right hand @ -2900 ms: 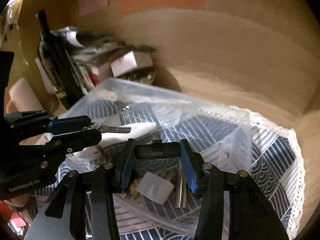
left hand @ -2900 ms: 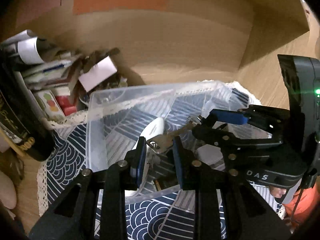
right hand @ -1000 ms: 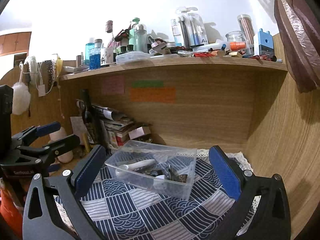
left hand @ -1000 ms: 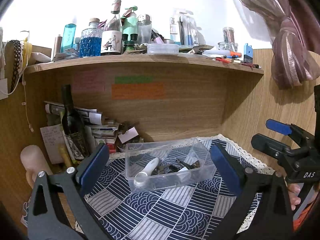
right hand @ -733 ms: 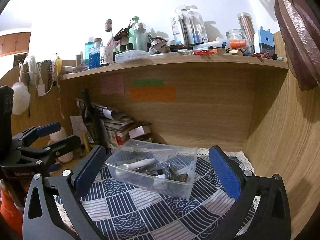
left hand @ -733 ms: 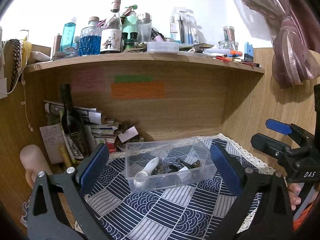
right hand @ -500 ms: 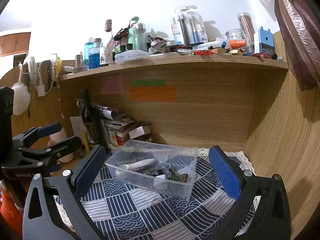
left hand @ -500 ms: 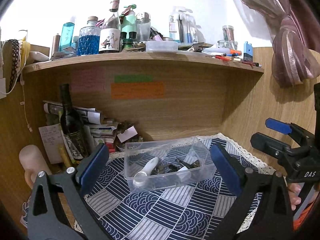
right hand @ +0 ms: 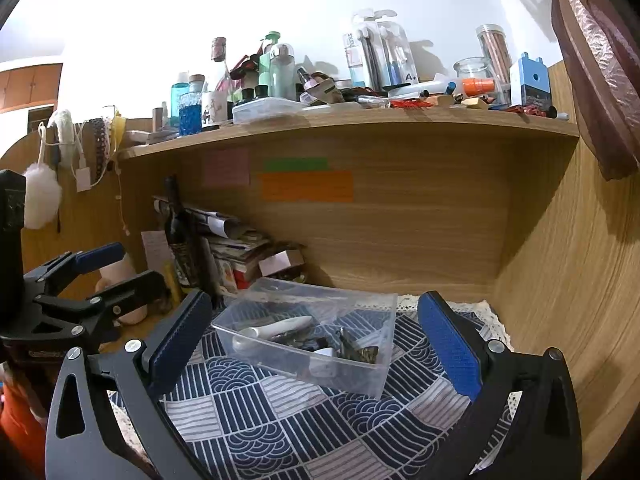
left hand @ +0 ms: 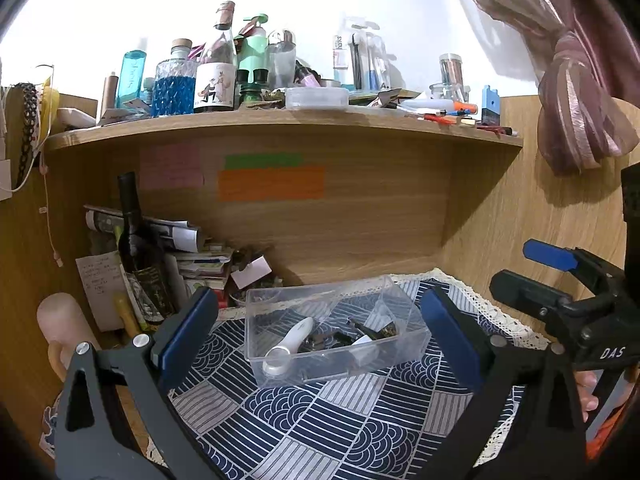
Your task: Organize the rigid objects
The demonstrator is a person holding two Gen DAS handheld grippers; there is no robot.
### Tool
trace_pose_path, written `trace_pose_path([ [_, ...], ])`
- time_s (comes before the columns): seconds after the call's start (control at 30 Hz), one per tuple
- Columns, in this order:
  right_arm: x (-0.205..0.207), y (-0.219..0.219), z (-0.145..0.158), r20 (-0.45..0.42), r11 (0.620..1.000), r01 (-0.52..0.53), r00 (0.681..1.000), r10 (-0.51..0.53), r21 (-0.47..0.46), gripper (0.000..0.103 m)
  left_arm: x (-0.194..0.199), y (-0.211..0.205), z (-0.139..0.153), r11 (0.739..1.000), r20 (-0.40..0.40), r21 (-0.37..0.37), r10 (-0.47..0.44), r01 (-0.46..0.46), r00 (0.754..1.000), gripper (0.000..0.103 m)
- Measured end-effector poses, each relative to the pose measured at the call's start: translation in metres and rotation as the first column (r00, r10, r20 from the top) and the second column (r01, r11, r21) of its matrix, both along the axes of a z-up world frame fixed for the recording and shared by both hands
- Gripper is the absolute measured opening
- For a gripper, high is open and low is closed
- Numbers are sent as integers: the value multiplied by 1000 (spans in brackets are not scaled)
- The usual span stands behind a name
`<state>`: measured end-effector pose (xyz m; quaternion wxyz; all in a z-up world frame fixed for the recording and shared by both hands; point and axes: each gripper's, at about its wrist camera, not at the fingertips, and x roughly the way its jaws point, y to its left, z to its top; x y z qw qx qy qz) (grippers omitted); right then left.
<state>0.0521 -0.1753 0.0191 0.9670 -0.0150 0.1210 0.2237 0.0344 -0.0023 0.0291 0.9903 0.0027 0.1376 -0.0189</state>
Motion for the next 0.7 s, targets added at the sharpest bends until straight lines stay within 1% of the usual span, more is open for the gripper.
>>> trace_pose_path([
  [0.43,3,2,-3,-9,1000,-1,1000,1,-5,103,3,3,-1,1000,-12,-15,-1,1,1000,103],
  [0.7,6,3,-5,-18,1000,-2,1000,1,-5,103,6,3,-3,1000,-21,-12,-28,28,999,103],
])
